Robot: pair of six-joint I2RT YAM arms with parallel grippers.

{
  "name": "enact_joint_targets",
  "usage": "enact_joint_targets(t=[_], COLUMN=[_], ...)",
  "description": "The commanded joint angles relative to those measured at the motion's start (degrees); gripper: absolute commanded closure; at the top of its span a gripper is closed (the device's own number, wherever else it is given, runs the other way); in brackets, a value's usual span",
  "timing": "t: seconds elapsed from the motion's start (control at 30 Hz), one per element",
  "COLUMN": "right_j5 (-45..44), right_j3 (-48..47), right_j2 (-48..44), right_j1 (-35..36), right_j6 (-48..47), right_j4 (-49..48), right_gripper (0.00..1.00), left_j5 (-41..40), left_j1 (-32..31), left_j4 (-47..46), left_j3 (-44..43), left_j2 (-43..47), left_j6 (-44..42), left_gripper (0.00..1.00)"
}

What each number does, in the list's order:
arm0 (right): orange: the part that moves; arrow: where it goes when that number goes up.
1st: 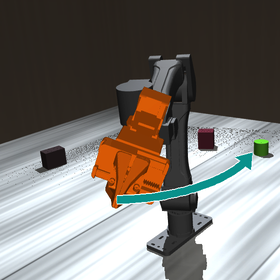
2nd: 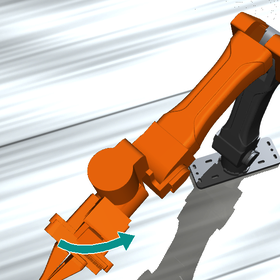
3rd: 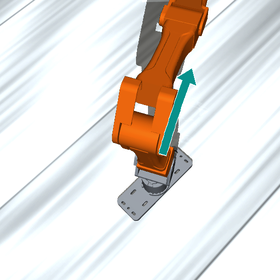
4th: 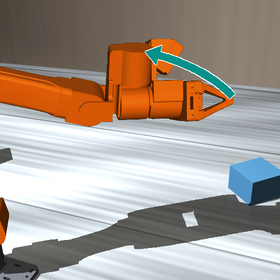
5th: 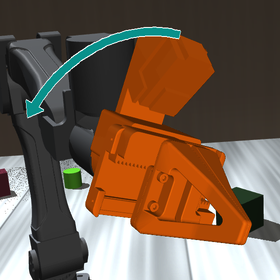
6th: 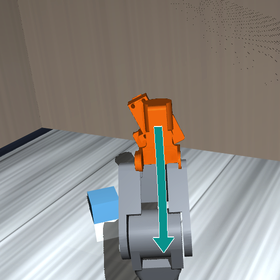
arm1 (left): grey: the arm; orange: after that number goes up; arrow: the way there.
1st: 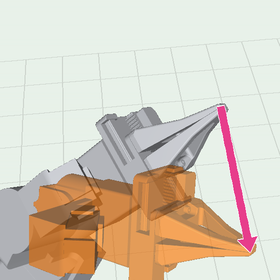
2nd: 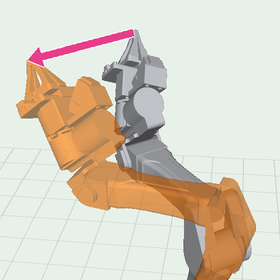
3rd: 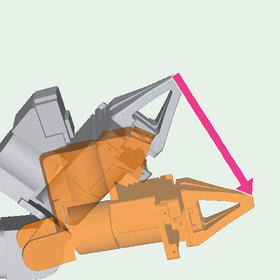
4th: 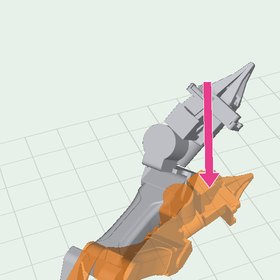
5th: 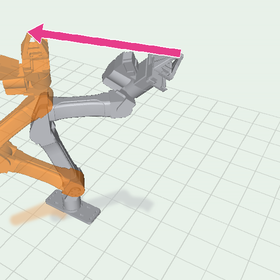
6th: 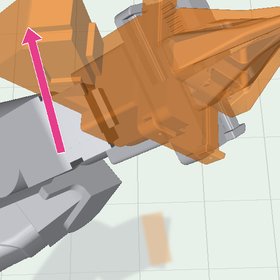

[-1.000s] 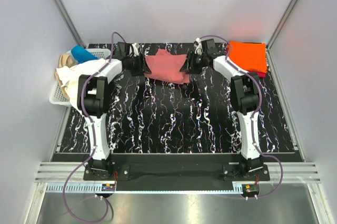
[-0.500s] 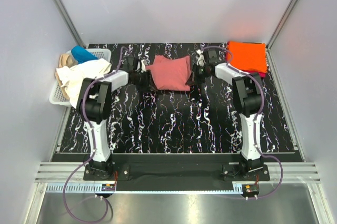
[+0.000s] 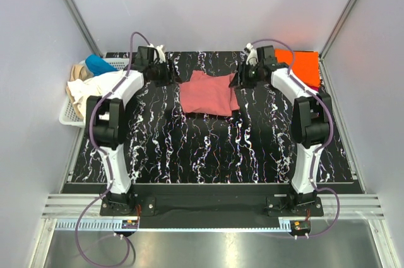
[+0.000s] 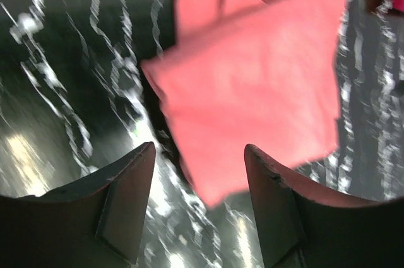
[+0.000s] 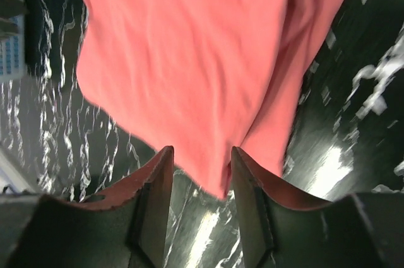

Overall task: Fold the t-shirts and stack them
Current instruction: Fold the tshirt

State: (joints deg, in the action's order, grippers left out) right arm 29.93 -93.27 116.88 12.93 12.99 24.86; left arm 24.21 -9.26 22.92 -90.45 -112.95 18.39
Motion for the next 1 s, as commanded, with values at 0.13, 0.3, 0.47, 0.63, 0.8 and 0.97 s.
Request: enact_joint_targets(t=[0.13,0.3,0.47,0.63,0.8,0.97], right_j5=[1.61,2.84,5.22,8.39,8.83,6.19], right_j3=[-12.27,-21.22,-28.18,-35.30,-42.85,-44.63], right_j2=[8.09,14.86,19.96,25.58,30.51,31.74], right_j1=[-1.06,-1.41,-1.85,-1.94,-1.94,-2.03], right_j6=[-12.01,-12.73,-15.45,-16.51,-18.35,-21.43], right_j4=[0.01,0.27,0.63,3.87,9.23,10.73], right_gripper=[0.49,0.48,0.48,0.48,0.49,0.49], left_j5=[3.91,8.39,10.07,9.99,10.60,12.53], left_j1=[0.73,1.26,1.26,1.17,1.17,1.26], left_j4=[1.34,1.60,2.39,2.66,2.92,3.01], left_j3=[-11.57,-17.28,-20.11,-22.04,-24.67,-26.96], left_j2=[-10.97,-16.24,-19.15,-20.91,-22.58,-24.25], left_j6=[-10.82,-11.27,-11.18,-11.80,-12.50,-12.94], left_gripper=[0.36,0.37,0.37,0.41,0.48,0.63])
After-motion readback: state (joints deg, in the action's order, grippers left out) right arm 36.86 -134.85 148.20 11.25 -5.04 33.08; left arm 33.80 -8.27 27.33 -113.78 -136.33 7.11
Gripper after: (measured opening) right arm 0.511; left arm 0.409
